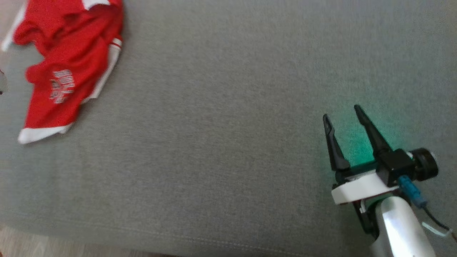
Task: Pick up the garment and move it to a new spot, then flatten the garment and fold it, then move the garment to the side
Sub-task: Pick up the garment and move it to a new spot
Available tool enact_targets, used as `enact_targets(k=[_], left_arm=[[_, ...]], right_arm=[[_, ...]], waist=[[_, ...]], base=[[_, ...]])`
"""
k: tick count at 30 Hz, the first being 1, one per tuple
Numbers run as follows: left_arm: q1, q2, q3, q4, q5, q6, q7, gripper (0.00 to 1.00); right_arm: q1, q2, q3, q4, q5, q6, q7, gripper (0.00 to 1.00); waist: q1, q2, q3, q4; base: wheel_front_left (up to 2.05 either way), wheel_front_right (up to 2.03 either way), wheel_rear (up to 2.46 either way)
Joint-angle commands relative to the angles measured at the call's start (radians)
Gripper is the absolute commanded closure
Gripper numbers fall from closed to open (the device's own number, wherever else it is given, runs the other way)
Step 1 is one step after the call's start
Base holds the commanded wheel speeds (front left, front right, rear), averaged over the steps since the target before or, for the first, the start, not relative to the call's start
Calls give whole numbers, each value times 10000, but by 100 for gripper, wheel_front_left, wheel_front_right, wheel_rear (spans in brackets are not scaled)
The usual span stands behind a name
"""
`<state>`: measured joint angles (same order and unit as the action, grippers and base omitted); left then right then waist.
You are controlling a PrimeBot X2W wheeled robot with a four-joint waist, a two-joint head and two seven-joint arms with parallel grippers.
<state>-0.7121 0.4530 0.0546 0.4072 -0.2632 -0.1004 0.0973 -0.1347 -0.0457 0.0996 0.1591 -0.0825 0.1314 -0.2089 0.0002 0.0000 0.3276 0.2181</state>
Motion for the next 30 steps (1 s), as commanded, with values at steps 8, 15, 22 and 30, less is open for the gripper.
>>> enact_targets(k=[8, 15, 22, 30], left_arm=[[-926, 203, -641, 2158, -250, -222, 173, 0], [-1119, -4, -1306, 3891, -831, -293, 527, 0], [-1154, 305, -2157, 4335, -1582, -300, 624, 100], [-1367, 1042, -2905, 3890, -1782, -301, -356, 100]], right_arm=[[-386, -45, -76, -1007, -411, -7, 229, 0], [-458, -45, -24, -1146, -386, -7, 242, 0], [-538, -45, -2, -1032, -210, -7, 120, 0], [-596, -45, 54, -527, 177, -7, -145, 0]], waist=[[-2, 0, 1897, -694], [-2, 0, 2235, -811], [-2, 0, 2061, -950], [-2, 0, 1119, -968]], base=[[0, 0, 0], [0, 0, 0], [0, 0, 0], [0, 0, 0]])
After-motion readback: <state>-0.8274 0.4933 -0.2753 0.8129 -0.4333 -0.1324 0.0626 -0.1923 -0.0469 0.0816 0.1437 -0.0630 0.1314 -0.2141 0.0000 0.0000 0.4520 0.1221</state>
